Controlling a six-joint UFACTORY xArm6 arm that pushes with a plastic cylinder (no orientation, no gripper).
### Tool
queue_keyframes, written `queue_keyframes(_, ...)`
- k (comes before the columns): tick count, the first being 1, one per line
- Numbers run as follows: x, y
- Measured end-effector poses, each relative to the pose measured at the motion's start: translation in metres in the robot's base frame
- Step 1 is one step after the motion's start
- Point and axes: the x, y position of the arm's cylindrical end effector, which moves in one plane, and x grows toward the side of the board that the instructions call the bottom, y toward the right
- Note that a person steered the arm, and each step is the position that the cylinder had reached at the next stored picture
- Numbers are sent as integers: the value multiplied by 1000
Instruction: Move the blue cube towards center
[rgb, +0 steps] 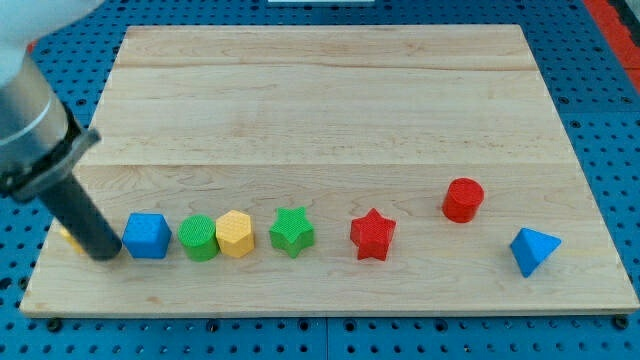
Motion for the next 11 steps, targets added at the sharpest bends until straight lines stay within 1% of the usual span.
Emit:
queue_keyframes(1,-36,67)
queue_keyframes(2,-37,67)
queue_keyframes(3,-33,6)
queue_keyframes(4,2,29)
queue_keyframes(5,-4,50)
queue_keyframes(6,-11,106)
queue_keyframes(7,-5,45)
queue_keyframes(8,30,75)
queue_keyframes(9,24,123)
queue_keyframes(11,-32,138)
